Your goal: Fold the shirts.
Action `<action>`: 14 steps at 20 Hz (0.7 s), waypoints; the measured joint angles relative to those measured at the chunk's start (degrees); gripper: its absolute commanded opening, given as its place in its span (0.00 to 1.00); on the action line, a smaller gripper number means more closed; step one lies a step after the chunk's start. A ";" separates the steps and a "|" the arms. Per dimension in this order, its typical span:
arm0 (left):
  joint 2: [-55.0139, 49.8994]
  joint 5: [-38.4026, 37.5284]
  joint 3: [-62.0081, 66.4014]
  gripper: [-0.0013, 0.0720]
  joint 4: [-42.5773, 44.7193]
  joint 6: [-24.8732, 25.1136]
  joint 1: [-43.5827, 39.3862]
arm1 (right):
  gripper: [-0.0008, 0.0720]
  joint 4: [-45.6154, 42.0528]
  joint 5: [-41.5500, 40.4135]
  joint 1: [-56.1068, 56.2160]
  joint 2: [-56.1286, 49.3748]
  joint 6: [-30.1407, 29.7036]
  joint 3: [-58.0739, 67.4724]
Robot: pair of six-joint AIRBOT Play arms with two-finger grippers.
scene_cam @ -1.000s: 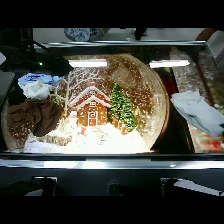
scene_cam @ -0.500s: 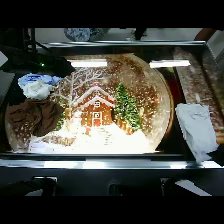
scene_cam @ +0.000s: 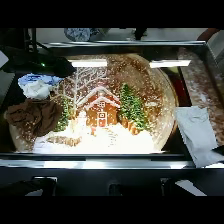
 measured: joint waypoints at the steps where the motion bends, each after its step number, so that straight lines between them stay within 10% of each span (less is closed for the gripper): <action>1: 0.07 0.00 0.00 0.07 0.00 0.02 -0.02 | 0.95 0.11 0.44 0.04 0.04 0.66 4.55; 8: -1.29 2.23 0.02 0.07 4.50 0.96 0.02 | 0.91 1.36 -12.13 18.99 0.04 -1.77 36.04; 9: -2.12 1.25 -0.11 0.13 7.96 -0.13 0.07 | 0.91 0.68 -12.79 25.38 -0.28 -2.97 37.88; 11: -3.58 -3.72 -1.84 0.74 13.60 -2.54 0.50 | 0.91 -4.02 -10.54 38.16 -2.19 -3.06 39.50; 14: -2.91 -11.56 -12.33 0.76 17.35 -5.57 1.31 | 0.92 -10.36 -1.51 55.12 -7.85 -1.42 39.08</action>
